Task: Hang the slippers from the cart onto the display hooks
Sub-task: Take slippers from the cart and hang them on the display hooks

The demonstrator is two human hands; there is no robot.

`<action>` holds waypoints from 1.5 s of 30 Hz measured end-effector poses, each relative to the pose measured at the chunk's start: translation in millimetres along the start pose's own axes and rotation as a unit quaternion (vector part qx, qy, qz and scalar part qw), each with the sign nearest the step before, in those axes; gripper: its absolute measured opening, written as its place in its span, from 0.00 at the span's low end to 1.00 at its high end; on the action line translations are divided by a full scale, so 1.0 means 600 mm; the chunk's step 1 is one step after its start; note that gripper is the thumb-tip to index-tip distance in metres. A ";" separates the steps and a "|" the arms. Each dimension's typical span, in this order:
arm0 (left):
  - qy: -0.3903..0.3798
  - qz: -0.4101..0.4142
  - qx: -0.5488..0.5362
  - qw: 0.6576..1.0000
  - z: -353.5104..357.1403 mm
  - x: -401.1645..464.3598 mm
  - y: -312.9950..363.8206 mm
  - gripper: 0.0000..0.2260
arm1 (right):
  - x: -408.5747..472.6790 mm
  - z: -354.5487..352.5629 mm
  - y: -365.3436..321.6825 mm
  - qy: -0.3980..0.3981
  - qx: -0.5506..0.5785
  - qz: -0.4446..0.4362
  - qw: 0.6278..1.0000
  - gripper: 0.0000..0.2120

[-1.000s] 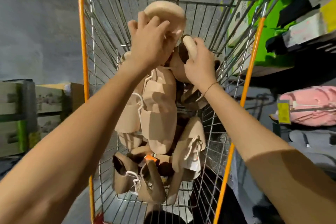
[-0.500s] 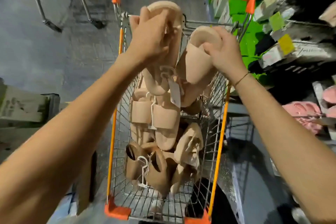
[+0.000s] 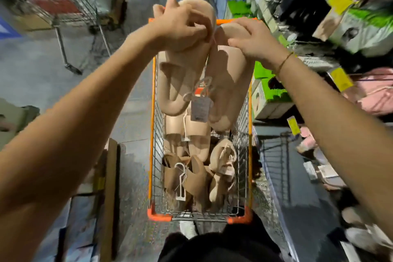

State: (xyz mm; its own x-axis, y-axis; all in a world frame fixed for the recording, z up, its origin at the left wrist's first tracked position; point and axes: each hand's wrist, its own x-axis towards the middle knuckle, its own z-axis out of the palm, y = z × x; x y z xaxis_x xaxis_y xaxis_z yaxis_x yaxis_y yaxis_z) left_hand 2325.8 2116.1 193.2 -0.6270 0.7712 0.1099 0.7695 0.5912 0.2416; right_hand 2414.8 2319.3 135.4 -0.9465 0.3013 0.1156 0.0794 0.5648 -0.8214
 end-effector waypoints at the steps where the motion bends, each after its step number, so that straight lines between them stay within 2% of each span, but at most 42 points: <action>1: -0.008 0.015 -0.005 1.000 -0.014 -0.019 0.012 0.22 | -0.009 -0.008 -0.012 0.006 -0.001 0.003 1.000 0.16; 4: -0.028 0.061 0.010 0.998 -0.041 -0.074 0.048 0.31 | -0.040 -0.034 -0.036 0.014 -0.032 0.009 0.999 0.17; 6: -0.042 0.090 0.023 0.995 -0.052 -0.102 0.067 0.32 | -0.062 -0.051 -0.046 0.022 -0.053 0.010 0.998 0.18; 8: -0.013 0.114 0.047 0.992 -0.055 -0.120 0.082 0.26 | -0.089 -0.068 -0.060 0.036 -0.032 0.027 0.998 0.14; 10: 0.048 0.135 0.085 0.986 -0.058 -0.128 0.097 0.13 | -0.112 -0.085 -0.077 0.047 -0.010 0.034 0.998 0.04; 11: 0.065 0.135 0.092 0.984 -0.065 -0.131 0.105 0.08 | -0.121 -0.094 -0.087 0.052 -0.004 0.034 0.998 0.02; 13: 0.064 0.125 0.080 0.987 -0.087 -0.134 0.124 0.06 | -0.135 -0.116 -0.109 0.064 -0.007 0.035 0.997 0.08; 18: 0.081 0.115 0.072 0.987 -0.133 -0.144 0.188 0.14 | -0.148 -0.175 -0.146 0.062 -0.014 0.035 0.997 0.13; 23: 0.029 0.088 0.126 0.988 -0.145 -0.144 0.257 0.17 | -0.172 -0.235 -0.156 0.063 -0.025 0.035 0.997 0.12; 27: -0.010 0.068 0.192 0.979 -0.131 -0.144 0.326 0.41 | -0.196 -0.274 -0.157 0.061 -0.004 0.060 0.996 0.10; 29: 0.008 0.072 0.211 0.975 -0.123 -0.140 0.346 0.46 | -0.202 -0.287 -0.154 0.062 0.001 0.076 0.995 0.10; 31: 0.024 0.078 0.219 0.972 -0.115 -0.141 0.355 0.44 | -0.208 -0.296 -0.154 0.057 -0.021 0.094 0.994 0.11; 37: -0.001 0.092 0.277 0.957 -0.096 -0.146 0.364 0.45 | -0.213 -0.307 -0.152 0.057 -0.043 0.105 0.992 0.12; 43: -0.049 0.109 0.310 0.943 -0.090 -0.157 0.353 0.47 | -0.213 -0.310 -0.150 0.044 -0.077 0.075 0.993 0.13; 45: -0.052 0.111 0.286 0.950 -0.081 -0.158 0.342 0.46 | -0.218 -0.305 -0.154 0.034 -0.108 0.047 0.992 0.15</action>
State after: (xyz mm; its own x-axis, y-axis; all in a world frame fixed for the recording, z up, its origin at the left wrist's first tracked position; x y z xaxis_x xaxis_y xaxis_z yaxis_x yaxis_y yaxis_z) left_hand 2537.2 2153.2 279.3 -0.4483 0.8939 -0.0056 0.8403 0.4193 -0.3436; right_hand 2588.6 2367.9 298.3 -0.9092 0.4072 0.0873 0.2385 0.6809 -0.6925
